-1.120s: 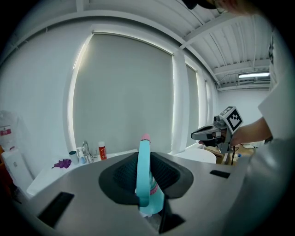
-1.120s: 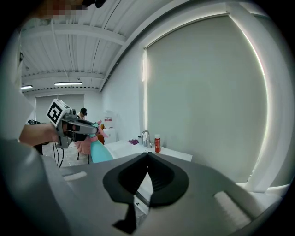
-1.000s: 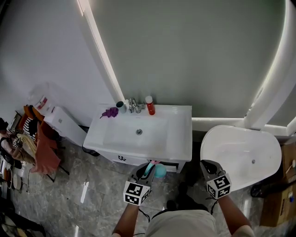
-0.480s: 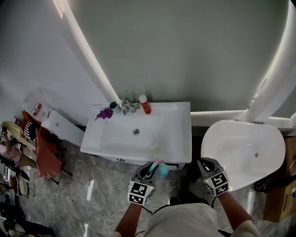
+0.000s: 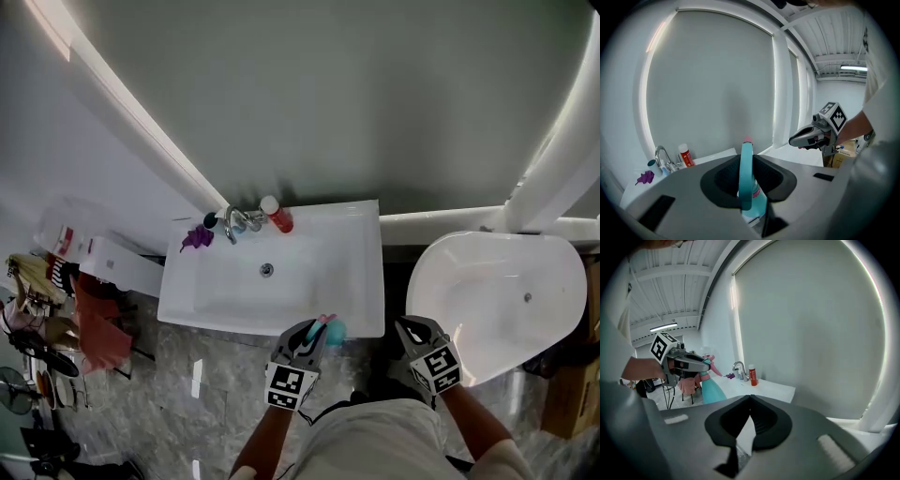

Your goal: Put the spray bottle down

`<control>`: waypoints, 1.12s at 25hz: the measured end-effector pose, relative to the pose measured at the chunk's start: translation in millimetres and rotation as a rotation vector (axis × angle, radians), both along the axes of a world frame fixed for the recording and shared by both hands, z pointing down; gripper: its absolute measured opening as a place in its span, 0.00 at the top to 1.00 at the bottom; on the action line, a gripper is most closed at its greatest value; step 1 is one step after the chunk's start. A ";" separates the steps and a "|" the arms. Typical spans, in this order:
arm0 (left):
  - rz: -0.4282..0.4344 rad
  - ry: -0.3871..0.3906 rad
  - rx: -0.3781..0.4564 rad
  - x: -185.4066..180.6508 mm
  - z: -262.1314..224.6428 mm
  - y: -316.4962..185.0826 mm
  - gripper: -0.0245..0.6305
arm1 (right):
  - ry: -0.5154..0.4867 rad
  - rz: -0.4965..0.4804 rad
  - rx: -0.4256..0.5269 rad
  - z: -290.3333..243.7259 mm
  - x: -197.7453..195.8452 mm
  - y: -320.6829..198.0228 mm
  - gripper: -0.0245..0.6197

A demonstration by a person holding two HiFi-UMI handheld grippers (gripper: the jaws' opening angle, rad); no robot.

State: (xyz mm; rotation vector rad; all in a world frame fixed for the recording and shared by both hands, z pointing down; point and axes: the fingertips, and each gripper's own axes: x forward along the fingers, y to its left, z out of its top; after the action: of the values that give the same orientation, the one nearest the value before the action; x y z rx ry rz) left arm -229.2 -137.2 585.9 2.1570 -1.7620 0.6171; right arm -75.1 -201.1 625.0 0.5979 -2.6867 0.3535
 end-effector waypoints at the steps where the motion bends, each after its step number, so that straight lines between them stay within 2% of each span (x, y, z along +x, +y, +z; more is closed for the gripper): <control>1: 0.003 -0.006 -0.002 1.3 3.3 -9.1 0.84 | 0.001 0.000 -0.009 3.9 0.5 -5.6 0.95; 15: 0.050 -0.097 0.004 -2.4 58.2 -121.3 0.84 | 0.020 0.038 -0.066 40.6 3.8 -71.4 0.95; 20: 0.114 -0.118 -0.003 -2.8 86.5 -145.0 0.84 | 0.023 0.061 -0.089 50.0 -5.0 -71.8 0.95; 28: 0.234 -0.110 -0.036 3.4 143.4 -163.9 0.84 | 0.043 0.157 -0.127 56.7 -13.6 -61.1 0.95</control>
State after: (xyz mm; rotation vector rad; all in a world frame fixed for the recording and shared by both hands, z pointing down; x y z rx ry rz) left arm -225.9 -301.1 729.3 2.3650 -1.5477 0.8313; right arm -88.7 -262.3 681.6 0.7709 -2.5598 0.5428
